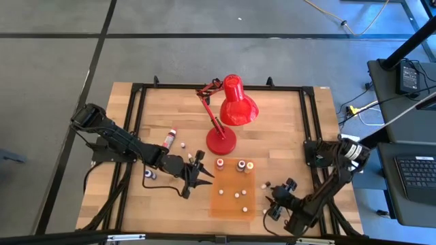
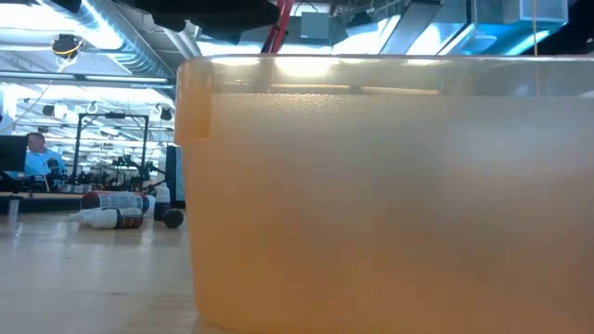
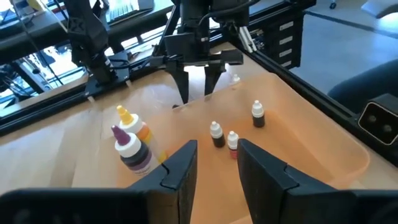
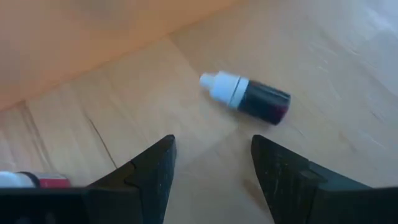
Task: Pick & Place food coloring
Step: Put the right small red food coloring bottle into the orange bin
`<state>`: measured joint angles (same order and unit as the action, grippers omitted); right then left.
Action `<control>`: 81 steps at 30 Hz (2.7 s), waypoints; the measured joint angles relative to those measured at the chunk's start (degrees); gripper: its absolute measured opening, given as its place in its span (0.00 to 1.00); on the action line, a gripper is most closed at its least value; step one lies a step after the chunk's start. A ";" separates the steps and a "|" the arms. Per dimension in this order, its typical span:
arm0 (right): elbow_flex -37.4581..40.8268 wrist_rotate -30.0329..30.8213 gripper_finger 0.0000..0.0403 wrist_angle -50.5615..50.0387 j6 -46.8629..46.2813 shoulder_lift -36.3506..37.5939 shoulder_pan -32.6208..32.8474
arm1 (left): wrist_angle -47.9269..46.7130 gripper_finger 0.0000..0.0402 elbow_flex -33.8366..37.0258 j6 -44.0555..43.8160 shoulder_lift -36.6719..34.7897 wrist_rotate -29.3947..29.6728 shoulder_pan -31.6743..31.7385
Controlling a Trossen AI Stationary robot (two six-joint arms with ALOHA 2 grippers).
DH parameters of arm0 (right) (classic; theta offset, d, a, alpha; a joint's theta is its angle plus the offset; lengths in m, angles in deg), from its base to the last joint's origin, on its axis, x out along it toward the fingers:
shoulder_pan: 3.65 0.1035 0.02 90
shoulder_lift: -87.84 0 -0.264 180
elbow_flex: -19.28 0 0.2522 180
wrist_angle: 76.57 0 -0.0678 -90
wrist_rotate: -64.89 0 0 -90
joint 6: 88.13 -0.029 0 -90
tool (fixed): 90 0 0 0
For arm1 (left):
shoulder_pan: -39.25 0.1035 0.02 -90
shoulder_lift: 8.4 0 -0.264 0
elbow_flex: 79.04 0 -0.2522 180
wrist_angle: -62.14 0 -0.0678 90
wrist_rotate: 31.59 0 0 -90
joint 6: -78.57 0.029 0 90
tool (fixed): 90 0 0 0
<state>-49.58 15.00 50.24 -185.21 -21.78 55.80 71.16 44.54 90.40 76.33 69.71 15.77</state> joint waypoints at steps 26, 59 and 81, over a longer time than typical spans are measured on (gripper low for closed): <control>3.86 0.36 0.54 -15.55 -0.84 -1.09 5.91 | -0.76 0.27 0.00 -2.90 0.00 4.10 0.01; 16.75 20.37 0.54 11.23 6.02 -1.18 8.92 | -0.56 0.27 0.01 -5.07 0.00 4.08 -0.03; 16.15 20.05 0.54 15.57 7.66 -1.22 9.40 | -0.56 0.27 0.00 -5.09 0.00 4.08 -0.03</control>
<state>-33.43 35.05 65.81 -177.55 -23.00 65.21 70.60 44.54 85.31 76.33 73.78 15.74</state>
